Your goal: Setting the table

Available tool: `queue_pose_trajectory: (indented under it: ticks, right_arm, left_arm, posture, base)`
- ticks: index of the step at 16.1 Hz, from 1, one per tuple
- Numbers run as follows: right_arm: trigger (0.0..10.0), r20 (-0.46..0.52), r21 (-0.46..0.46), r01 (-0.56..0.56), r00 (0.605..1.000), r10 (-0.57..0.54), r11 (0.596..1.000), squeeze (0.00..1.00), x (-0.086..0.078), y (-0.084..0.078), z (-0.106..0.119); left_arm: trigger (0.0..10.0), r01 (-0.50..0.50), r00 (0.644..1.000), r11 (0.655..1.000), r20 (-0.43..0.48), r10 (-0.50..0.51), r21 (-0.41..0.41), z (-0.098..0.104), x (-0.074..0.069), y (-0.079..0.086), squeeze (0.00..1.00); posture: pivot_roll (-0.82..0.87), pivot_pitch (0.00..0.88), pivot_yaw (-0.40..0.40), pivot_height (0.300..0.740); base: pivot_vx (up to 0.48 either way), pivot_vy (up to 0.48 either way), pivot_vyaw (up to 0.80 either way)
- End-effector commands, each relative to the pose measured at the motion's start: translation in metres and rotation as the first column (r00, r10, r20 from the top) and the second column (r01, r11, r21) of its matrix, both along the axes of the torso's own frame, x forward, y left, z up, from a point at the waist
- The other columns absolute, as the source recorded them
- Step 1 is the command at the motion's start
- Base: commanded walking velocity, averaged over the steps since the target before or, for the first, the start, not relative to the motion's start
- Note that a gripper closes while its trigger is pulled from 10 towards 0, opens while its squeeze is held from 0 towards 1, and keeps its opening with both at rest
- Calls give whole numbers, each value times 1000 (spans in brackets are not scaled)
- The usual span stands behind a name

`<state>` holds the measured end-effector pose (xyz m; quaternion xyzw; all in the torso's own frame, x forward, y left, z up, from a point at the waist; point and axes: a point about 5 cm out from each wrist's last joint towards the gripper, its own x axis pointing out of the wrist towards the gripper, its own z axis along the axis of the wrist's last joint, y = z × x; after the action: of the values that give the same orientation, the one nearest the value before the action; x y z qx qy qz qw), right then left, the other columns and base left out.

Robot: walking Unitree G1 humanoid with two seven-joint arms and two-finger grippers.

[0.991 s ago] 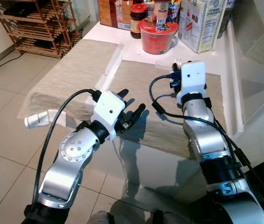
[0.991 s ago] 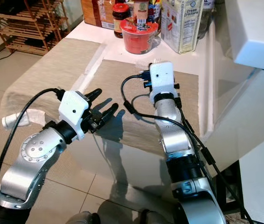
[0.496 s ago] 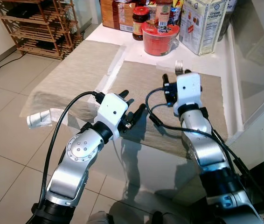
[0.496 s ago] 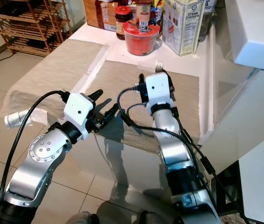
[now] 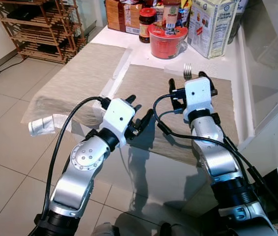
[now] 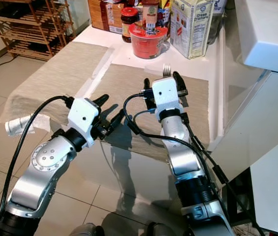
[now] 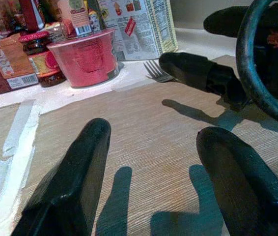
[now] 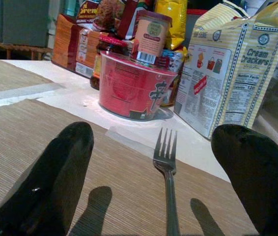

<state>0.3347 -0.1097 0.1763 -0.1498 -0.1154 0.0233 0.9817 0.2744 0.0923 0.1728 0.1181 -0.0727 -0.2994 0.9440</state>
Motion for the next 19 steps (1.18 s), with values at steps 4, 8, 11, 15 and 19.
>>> queue_pose_trajectory:
  ticks: [4, 8, 11, 15, 19]
  right_arm:
    - [10000, -97, 184, 91, 993, -74, 979, 0, 4, -10, -7]
    - [10000, -157, 284, 105, 986, -62, 953, 0, 7, -12, -13]
    - [10000, -93, 237, 71, 994, -50, 969, 0, -4, -11, -8]
    - [10000, -83, 173, 37, 996, -23, 984, 0, -29, -18, -22]
    - [10000, -84, 146, 53, 996, -41, 988, 0, -30, -18, -21]
  left_arm:
    - [10000, 3, 1000, 1000, 18, -3, 15, 3, 4, -3, 0]
    - [10000, -8, 1000, 1000, 24, 8, 15, 3, 6, -2, 0]
    - [10000, -121, 993, 991, -14, 121, -49, -1, 19, 7, 0]
    - [10000, -149, 986, 983, -85, 140, -108, -9, 20, 8, 0]
    - [10000, -140, 989, 984, -73, 132, -107, -6, 24, 4, 0]
  posture:
    - [35, 63, 35, 740]
    - [37, 63, 33, 740]
    - [30, 60, 31, 740]
    - [3, 61, 31, 740]
    - [-4, 62, 36, 740]
  base:
    - [0, 0, 0]
    - [0, 0, 0]
    - [0, 0, 0]
    - [0, 0, 0]
    - [0, 346, -389]
